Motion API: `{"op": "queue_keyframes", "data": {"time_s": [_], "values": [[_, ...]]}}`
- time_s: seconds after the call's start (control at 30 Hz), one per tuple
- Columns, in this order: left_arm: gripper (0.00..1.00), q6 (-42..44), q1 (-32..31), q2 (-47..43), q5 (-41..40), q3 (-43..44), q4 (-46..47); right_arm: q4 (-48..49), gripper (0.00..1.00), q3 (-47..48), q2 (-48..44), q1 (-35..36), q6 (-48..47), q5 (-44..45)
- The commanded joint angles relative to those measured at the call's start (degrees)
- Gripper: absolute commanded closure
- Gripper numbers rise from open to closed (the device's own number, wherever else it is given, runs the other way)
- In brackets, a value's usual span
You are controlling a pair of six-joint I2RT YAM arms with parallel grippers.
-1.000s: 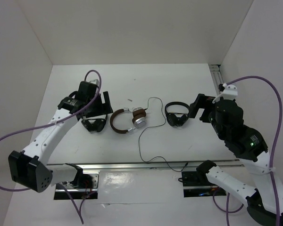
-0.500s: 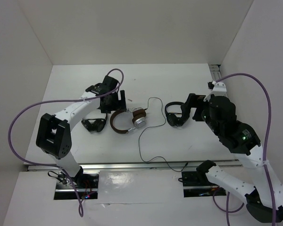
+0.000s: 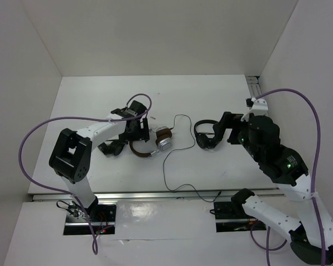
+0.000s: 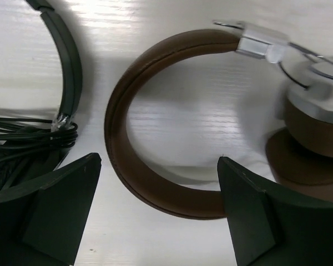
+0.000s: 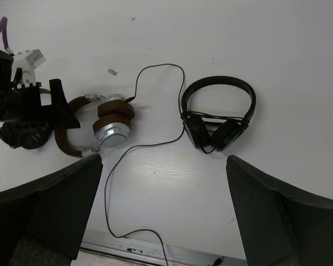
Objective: Wrap the headphones
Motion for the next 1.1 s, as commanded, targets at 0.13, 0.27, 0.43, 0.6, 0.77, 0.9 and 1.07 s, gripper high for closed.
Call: {"op": "queue_keyframes", "data": {"time_s": [0.13, 0.27, 0.43, 0.6, 0.77, 0.9, 1.07], "values": [[0.03, -3.1, -0.1, 0.5, -4.4, -2.4, 1.5, 3.4, 0.00, -0.5, -0.2, 0.4, -1.0, -0.4], [0.08, -3.6, -0.1, 1.9, -4.4, -2.9, 2.1, 3.4, 0.00, -0.5, -0.2, 0.4, -1.0, -0.4], [0.17, -4.9, -0.1, 2.6, -4.4, -5.0, 4.0, 4.0, 0.00, -0.5, -0.2, 0.4, -1.0, -0.4], [0.29, -4.9, -0.1, 3.2, -3.6, -6.9, 6.5, 4.0, 0.00, -1.1, -0.2, 0.4, -1.0, -0.4], [0.52, -5.5, -0.6, 3.7, -3.1, -6.9, 7.0, 4.0, 0.00, -1.1, -0.2, 0.4, -1.0, -0.4], [0.68, -6.0, -1.1, 4.2, -3.1, -7.4, 7.5, 4.0, 0.00, -1.1, -0.2, 0.4, -1.0, -0.9], [1.00, -6.0, -1.1, 3.4, -3.3, -7.9, 6.9, 4.5, 0.00, -1.6, -0.2, 0.4, -1.0, -0.9]]}}
